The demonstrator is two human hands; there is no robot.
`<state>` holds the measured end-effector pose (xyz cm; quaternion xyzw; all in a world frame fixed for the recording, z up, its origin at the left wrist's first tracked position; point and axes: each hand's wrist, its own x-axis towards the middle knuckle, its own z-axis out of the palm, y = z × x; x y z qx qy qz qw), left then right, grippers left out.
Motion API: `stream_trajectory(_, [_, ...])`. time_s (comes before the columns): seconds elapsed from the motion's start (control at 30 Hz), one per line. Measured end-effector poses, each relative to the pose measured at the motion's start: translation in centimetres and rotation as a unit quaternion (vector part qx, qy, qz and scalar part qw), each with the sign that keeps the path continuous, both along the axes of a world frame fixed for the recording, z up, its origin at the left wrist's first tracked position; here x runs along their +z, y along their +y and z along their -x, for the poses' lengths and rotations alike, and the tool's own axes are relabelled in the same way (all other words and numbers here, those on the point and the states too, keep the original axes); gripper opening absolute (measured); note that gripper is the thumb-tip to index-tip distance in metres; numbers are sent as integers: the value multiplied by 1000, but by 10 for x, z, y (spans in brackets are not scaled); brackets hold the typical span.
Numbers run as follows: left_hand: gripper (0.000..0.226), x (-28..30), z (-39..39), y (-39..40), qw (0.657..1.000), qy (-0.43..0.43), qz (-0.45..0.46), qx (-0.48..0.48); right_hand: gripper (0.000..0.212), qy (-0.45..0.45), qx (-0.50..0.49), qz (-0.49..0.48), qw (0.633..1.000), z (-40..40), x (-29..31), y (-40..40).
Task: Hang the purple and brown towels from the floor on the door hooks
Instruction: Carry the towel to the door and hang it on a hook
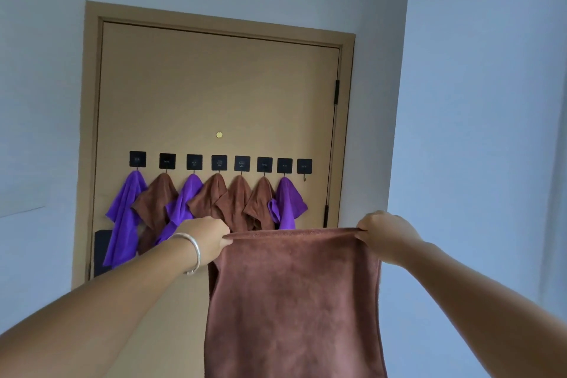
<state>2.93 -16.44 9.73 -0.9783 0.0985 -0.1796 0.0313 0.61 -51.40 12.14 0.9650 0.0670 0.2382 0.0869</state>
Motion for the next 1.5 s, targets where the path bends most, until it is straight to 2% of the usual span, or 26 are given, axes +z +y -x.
stream_trajectory(0.2, [32, 2, -97, 4, 999, -25, 3, -33, 28, -8, -69, -54, 996, -83, -1, 9])
stream_trajectory(0.33, [32, -1, -145, 0, 997, -45, 0, -62, 26, -22, -97, -56, 993, -125, -6, 10])
stream_trajectory(0.47, [32, 1, -188, -10, 992, -60, 35, -102, 23, -51, -109, -86, 989, -166, 0, 4])
stream_trajectory(0.57, [21, 6, -226, -23, 983, -97, 70, -139, 20, -78, -96, -111, 986, -204, 6, -2])
stream_trajectory(0.67, [11, 8, -261, -43, 974, -130, 90, -163, 29, -106, -72, -130, 983, -244, 12, -9])
stream_trajectory(0.8, [31, 9, -311, -67, 970, -151, 32, -185, 26, -128, -34, -83, 988, -302, 18, -22])
stream_trajectory(0.93, [34, 19, -361, -80, 964, -148, -58, -213, 23, -148, 2, -61, 987, -361, 21, -44])
stream_trajectory(1.17, [84, 30, -426, -118, 978, -147, -5, -148, 28, -141, 31, -151, 978, -449, 26, -56])
stream_trajectory(1.23, [82, 35, -439, -132, 982, -148, -18, -118, 29, -135, 40, -186, 972, -467, 27, -55])
stream_trajectory(1.33, [66, 46, -453, -150, 980, -176, -47, -83, 25, -174, 43, -137, 974, -490, 27, -47])
stream_trajectory(1.4, [50, 54, -462, -159, 977, -192, -67, -58, 18, -174, 61, -140, 973, -501, 24, -43])
stream_trajectory(1.5, [35, 58, -477, -170, 980, -180, -84, -28, 25, -180, 71, -138, 971, -514, 20, -41])
